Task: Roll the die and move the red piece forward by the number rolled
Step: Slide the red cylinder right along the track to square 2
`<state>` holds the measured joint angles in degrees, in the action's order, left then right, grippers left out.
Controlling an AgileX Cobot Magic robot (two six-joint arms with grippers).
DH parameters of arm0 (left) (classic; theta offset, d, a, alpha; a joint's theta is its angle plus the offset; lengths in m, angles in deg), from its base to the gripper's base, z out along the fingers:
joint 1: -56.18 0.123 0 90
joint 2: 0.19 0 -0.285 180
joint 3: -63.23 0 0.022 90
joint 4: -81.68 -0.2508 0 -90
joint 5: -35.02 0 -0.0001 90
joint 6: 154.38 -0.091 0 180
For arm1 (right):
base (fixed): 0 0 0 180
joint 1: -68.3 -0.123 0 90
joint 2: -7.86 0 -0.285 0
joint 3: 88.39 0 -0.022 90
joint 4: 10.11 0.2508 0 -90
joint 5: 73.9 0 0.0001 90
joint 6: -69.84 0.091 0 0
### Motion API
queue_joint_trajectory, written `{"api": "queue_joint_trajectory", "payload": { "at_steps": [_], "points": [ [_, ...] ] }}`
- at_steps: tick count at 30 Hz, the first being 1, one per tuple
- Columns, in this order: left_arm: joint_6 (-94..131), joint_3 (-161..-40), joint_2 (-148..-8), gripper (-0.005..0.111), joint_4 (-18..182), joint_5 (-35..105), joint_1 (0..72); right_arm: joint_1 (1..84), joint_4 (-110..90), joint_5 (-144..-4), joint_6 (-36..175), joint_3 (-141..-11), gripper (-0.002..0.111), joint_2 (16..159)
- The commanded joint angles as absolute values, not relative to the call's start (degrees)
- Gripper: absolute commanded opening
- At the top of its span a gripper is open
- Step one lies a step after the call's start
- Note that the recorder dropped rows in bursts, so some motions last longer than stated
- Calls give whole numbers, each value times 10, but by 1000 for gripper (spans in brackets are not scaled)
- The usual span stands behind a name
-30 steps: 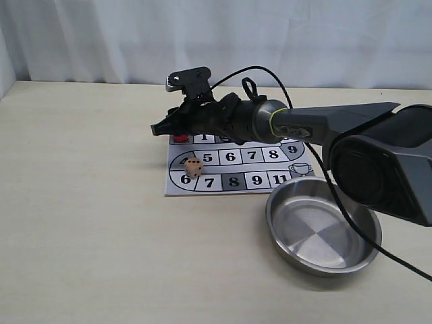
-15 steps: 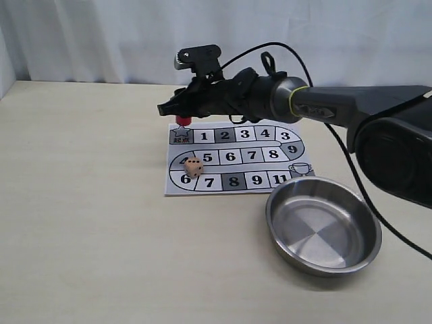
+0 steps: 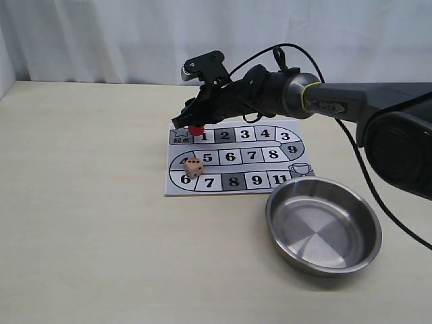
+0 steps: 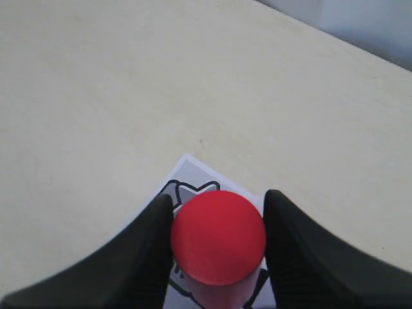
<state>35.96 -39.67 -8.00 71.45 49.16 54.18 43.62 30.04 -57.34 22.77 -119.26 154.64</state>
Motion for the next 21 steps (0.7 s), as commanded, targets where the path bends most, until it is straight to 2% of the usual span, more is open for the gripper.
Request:
{"api": "queue_joint_trajectory", "payload": {
  "at_steps": [1,9,21],
  "points": [
    [362,-396,-80,0,717,484,542,444,282,-562,227,-1195,4,1546],
    [362,-396,-80,0,717,484,542,453,280,-555,232,-1195,4,1569],
    [362,-396,-80,0,717,484,542,476,282,-550,251,-1195,4,1527]
  ]
}}
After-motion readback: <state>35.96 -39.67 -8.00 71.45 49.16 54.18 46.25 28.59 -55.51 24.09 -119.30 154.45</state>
